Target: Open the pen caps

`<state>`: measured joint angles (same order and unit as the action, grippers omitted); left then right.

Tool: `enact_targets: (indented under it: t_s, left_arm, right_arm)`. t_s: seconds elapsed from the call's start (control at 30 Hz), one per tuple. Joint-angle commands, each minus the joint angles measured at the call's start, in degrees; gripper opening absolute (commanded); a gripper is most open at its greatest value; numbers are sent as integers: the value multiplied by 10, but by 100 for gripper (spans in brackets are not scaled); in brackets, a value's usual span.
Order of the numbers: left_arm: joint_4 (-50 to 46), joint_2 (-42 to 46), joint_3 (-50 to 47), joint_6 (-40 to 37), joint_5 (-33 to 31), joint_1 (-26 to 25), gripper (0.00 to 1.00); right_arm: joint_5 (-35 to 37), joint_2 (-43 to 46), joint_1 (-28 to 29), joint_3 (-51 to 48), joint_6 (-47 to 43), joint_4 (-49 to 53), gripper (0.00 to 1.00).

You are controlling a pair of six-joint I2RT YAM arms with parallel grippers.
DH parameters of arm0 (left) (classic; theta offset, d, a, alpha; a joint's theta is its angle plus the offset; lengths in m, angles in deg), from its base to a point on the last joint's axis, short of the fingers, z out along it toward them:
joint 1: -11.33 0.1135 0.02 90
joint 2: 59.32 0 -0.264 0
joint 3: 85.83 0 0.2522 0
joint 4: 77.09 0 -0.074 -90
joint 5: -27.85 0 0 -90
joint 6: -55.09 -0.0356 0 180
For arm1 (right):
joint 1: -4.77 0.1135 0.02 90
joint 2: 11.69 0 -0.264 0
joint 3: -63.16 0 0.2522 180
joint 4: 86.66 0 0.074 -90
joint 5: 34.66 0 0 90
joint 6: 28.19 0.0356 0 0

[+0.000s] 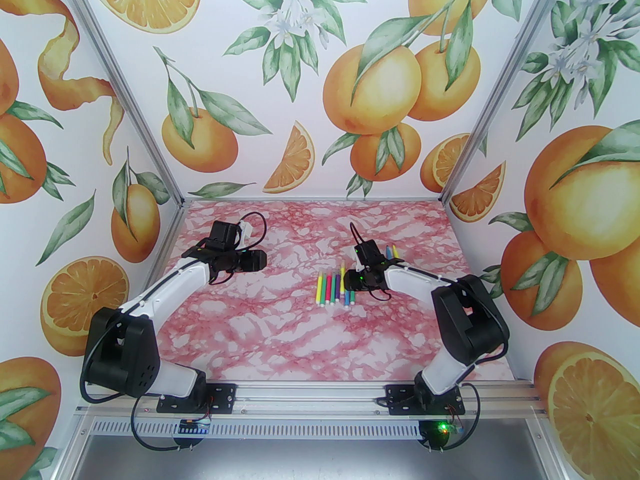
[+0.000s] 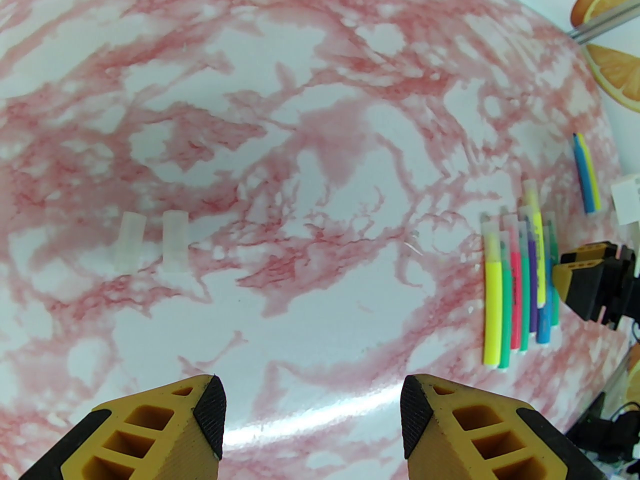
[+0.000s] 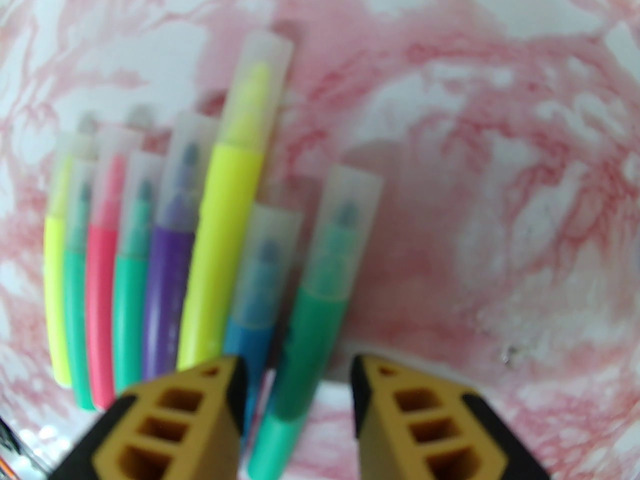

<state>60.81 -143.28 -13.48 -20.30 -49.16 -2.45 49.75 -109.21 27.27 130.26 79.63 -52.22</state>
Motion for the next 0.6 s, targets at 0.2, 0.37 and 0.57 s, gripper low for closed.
enact_targets:
  t_s: [0.2,0.37,0.57]
  left_arm:
    - [9,-2,-3,-2,4,1,62]
    - [11,-2,-6,-2,4,1,62]
    - [10,2,-8,-4,2,1,62]
  right_arm:
    - [10,4,5,-16,2,2,39]
    - [13,10,5,-17,0,8,39]
    - [3,16,5,-27,-4,6,38]
